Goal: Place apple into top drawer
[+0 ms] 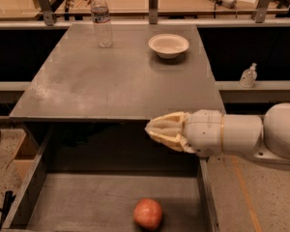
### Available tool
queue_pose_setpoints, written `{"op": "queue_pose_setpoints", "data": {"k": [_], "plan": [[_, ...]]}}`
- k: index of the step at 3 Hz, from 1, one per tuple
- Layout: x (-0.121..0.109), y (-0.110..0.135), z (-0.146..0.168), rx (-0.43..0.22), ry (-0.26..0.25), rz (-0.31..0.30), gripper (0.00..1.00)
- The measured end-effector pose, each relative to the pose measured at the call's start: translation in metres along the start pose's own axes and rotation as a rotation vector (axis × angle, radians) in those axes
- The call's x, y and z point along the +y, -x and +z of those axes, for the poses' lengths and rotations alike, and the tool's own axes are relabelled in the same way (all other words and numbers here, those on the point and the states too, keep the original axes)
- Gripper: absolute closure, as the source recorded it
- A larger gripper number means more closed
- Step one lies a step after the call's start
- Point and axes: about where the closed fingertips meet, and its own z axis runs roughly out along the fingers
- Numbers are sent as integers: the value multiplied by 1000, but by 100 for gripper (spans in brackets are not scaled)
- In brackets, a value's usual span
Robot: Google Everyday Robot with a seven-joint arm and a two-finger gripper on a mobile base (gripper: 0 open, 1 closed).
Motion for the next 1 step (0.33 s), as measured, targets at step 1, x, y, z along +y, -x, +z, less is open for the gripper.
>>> {"op": "queue_pose_setpoints", "data": {"k": [1], "plan": [[-34,56,-21,-204,-15,-76,79]]}}
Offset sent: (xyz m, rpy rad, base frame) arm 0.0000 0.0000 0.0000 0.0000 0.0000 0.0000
